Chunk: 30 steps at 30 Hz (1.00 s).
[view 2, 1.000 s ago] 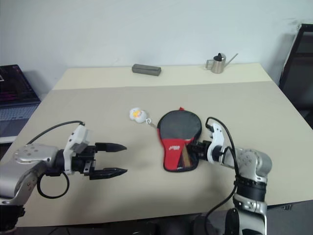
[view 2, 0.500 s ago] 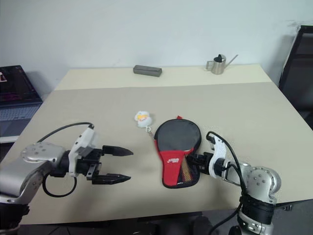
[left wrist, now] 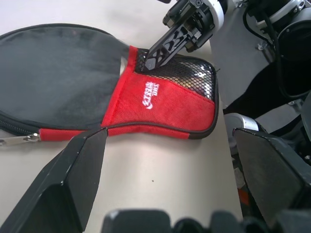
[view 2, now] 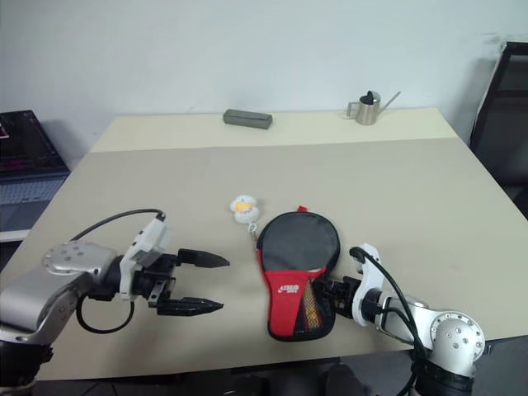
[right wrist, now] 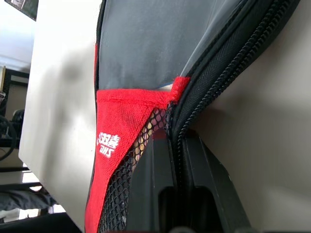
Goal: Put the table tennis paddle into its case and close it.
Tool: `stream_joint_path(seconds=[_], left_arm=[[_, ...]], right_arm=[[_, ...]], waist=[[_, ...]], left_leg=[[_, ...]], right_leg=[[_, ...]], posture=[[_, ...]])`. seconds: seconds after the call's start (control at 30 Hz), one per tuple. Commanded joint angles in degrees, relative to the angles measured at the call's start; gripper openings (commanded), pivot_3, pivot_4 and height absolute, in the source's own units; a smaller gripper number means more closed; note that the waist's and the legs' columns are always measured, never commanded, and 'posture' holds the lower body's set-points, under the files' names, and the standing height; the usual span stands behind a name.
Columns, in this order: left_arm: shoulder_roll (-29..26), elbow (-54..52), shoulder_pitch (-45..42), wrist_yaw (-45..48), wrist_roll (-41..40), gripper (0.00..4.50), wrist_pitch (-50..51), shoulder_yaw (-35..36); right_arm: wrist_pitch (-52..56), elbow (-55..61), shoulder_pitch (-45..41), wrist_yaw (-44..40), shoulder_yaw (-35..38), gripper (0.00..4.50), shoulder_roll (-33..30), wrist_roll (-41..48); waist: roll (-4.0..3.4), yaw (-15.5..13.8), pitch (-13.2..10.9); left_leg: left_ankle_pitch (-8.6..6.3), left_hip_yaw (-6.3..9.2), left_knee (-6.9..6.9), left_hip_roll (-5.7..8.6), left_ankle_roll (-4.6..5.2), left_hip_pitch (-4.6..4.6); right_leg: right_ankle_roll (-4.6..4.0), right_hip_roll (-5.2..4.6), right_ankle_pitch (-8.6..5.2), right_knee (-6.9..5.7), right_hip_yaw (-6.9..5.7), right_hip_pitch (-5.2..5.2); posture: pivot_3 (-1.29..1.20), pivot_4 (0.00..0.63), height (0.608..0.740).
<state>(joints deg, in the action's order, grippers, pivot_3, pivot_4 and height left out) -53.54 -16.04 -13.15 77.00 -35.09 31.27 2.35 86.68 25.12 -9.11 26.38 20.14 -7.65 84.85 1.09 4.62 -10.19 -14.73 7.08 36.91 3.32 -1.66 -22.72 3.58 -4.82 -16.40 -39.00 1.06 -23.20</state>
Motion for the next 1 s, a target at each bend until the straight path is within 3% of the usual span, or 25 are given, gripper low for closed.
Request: stream_joint_path(seconds=[0.03, 0.27, 0.57, 0.67, 0.93, 1.0], left_arm=[[-0.22, -1.29, -1.12, 0.56, -0.82, 4.50, 0.14, 0.03], [-0.81, -1.50, -0.65, 0.92, -1.06, 4.50, -0.02, 0.49], [-0.95, -1.83, -0.01, 0.35, -0.93, 4.50, -0.09, 1.03], [-0.93, -1.94, 0.30, 0.14, -0.94, 4.50, -0.13, 1.20], [-0.51, -1.45, 0.16, -0.07, -0.43, 4.50, -0.83, 0.77], [-0.38, -1.22, 0.06, -0.08, -0.31, 4.50, -1.07, 0.65]], right_arm=[[-8.69, 1.32, 2.07, 8.04, -6.71, 0.04, -4.92, 13.32], [-24.75, 3.12, 3.31, 16.50, -18.46, 0.04, -16.25, 27.08], [-33.62, 3.88, 2.97, 16.06, -26.31, 0.04, -22.05, 28.14], [-35.27, 4.21, 2.96, 15.76, -27.38, 0.74, -23.63, 28.14], [-38.28, 7.95, 7.03, 10.49, -25.20, 3.45, -29.55, 28.13], [-38.63, 8.96, 6.97, 7.37, -23.49, 3.45, -31.24, 26.33]], waist=[[0.00, 0.04, 0.00], [0.02, 0.15, 0.00], [0.02, 0.13, 0.00], [0.03, 0.04, 0.00], [0.03, -0.61, 0.00], [0.03, -0.91, 0.00]], left_leg=[[0.00, -0.01, 0.00, 0.00, 0.00, 0.00], [0.00, -0.03, 0.03, -0.04, 0.01, 0.00], [0.01, 0.00, 0.05, -0.06, 0.01, 0.00], [0.01, 0.01, 0.05, -0.07, 0.01, 0.00], [0.01, 0.04, 0.08, -0.06, 0.01, 0.01], [0.01, 0.03, 0.09, -0.06, 0.02, 0.01]], right_leg=[[0.00, 0.00, 0.00, 0.00, 0.01, 0.00], [0.01, 0.03, 0.00, -0.01, 0.01, 0.02], [0.01, 0.08, 0.00, -0.01, 0.00, 0.05], [0.01, 0.08, 0.00, -0.02, -0.01, 0.05], [0.00, 0.09, 0.00, -0.02, -0.03, 0.10], [0.00, 0.09, 0.00, -0.03, -0.02, 0.10]], posture=[[0.00, 0.150, 0.740], [0.00, 0.150, 0.740], [0.00, 0.150, 0.740], [0.00, 0.150, 0.740], [0.00, 0.150, 0.740], [0.00, 0.150, 0.740]])
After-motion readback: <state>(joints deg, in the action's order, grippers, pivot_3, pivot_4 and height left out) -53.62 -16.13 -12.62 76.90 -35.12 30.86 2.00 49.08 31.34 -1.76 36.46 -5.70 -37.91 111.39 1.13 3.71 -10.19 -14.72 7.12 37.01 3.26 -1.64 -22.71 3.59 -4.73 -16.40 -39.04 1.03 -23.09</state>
